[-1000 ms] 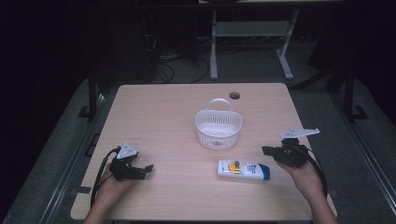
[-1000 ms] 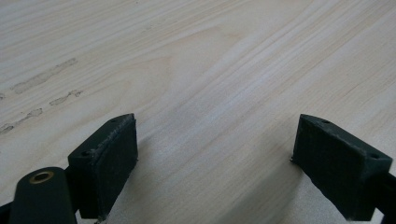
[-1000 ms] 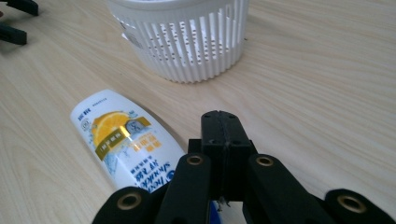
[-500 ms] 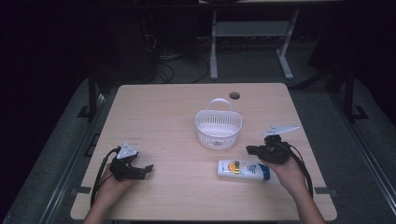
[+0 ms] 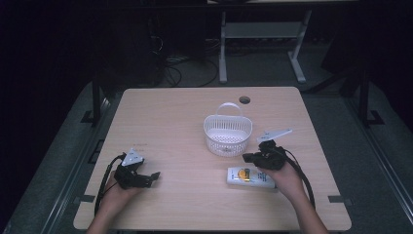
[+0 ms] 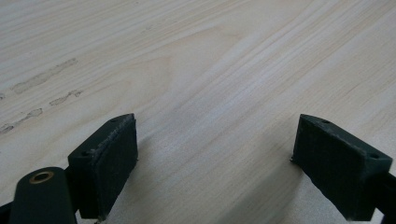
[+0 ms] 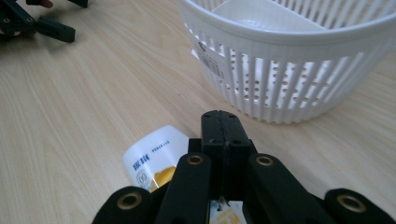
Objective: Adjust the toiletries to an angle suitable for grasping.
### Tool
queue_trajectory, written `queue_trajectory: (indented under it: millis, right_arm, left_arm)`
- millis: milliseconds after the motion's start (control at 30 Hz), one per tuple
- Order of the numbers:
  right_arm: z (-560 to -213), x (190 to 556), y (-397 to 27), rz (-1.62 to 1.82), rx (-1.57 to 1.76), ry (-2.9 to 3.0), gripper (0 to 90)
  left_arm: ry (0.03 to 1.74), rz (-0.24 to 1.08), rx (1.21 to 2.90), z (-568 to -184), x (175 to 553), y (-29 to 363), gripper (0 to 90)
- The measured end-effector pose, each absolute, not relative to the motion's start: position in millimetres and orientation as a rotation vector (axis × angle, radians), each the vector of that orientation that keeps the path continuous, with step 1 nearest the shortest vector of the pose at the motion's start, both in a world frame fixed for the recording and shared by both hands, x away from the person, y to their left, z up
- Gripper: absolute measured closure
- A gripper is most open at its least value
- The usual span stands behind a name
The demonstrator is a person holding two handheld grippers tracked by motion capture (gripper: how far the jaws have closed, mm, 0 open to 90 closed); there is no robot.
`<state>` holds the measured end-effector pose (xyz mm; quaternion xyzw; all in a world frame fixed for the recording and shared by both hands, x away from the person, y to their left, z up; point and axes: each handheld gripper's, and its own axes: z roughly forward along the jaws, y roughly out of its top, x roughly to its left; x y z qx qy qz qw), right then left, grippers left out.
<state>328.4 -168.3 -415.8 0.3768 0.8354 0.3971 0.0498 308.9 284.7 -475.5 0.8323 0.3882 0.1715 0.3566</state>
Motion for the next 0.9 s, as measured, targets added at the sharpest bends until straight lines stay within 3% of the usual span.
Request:
queue_trajectory:
  millis: [900]
  right_arm:
    - [-439,340,-120,1.078,1.087,2.692,89.8]
  left_arm:
    - [1.002,0.442,2.149,-475,309,285,13.4]
